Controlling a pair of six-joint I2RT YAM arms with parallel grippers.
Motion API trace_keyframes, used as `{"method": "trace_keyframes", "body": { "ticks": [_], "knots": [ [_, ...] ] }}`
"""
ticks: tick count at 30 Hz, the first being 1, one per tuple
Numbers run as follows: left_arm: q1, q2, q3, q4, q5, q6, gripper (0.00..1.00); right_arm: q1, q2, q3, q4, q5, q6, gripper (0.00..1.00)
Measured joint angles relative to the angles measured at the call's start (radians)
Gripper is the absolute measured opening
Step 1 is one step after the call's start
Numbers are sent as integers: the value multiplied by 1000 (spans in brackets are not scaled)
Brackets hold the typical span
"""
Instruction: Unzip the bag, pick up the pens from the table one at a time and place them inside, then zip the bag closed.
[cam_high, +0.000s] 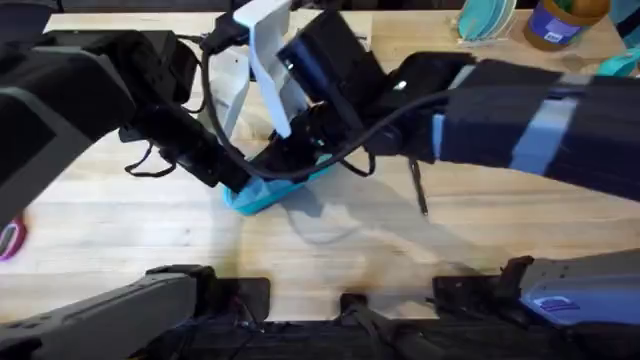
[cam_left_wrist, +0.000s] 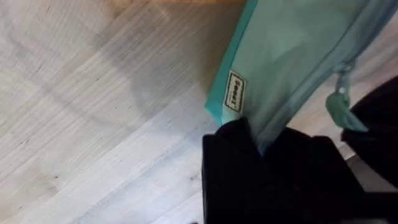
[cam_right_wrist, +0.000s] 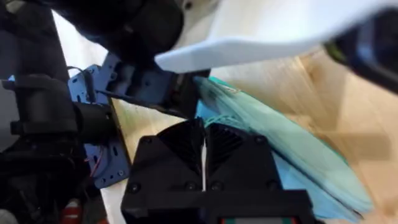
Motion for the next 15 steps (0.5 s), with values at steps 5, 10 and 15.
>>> {"method": "trace_keyframes", "body": {
  "ticks": [5, 10, 15],
  "knots": [
    [0, 0, -2, 0, -1, 8, 43, 37, 14, 4, 18, 19, 18, 29],
    [0, 0, -2, 0, -4, 9, 43, 45, 14, 6, 17, 36, 21, 29],
    [0, 0, -2, 0, -4, 11, 43, 44, 14, 7, 17, 41, 25, 113]
  ]
}}
